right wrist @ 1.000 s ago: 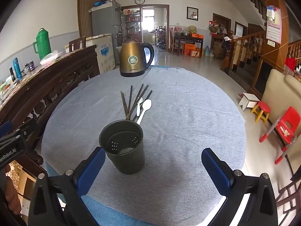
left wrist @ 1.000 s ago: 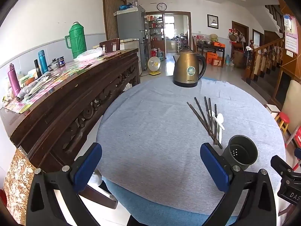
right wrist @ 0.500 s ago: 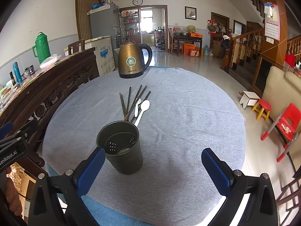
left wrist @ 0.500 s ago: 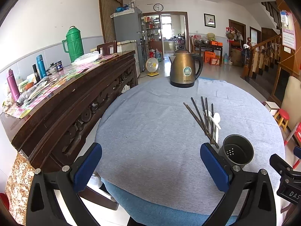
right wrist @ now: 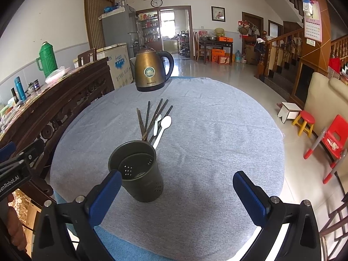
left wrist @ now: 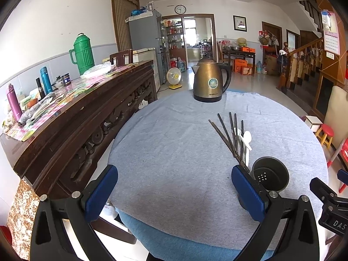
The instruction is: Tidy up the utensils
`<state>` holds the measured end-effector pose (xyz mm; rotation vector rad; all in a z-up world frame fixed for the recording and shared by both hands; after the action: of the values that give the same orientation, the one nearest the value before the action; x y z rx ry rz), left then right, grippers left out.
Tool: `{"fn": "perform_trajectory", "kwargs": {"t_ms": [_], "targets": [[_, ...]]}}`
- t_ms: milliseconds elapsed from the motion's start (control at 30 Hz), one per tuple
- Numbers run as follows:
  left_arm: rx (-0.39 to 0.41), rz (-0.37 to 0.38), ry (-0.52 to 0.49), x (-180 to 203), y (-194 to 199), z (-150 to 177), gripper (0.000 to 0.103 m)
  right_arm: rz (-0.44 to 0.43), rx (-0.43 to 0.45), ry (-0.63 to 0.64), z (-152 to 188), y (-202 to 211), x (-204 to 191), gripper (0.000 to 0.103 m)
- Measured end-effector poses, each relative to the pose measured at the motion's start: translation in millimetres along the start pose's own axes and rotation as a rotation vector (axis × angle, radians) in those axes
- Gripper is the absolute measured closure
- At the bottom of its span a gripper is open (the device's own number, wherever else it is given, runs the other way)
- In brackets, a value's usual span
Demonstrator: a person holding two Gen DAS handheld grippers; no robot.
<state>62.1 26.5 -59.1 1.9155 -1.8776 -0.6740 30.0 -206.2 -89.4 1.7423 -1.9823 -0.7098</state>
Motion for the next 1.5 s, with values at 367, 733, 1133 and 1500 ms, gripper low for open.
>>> {"fn": "perform_trajectory", "kwargs": {"t_ms": [367,733,1133,1500], "targets": [[-0.005,0.006,-0.016,8,-2,1,0.0,-0.006,0.01,-0.016,3,-4,9,0.0],[-0.026,0.008,-0.027,12,-15,3,0.0,-0.018,0.004,-0.022,1,-12,8,0.0],[-0.096,0.076,-0.013,13,-55,-14,0.0,-0.119,-0.053,-0.099,-21,-39,15,0.0],[-0.247,0.149,0.02,11,-147,-36,0.004,-0.246,-0.204,-0.217,-91,-147,21,0.015]]}}
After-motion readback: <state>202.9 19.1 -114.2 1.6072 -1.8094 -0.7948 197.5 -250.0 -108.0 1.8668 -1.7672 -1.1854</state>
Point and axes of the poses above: each gripper's, at about its wrist camera, not at the fingertips, and y roughly against the way its jaws point, x to its right, z to its underside, the point moved 9 cm from there along -y, roughly the way its jaws point, and after that the axes turned 1 degree about y, right-handed, at the moved point
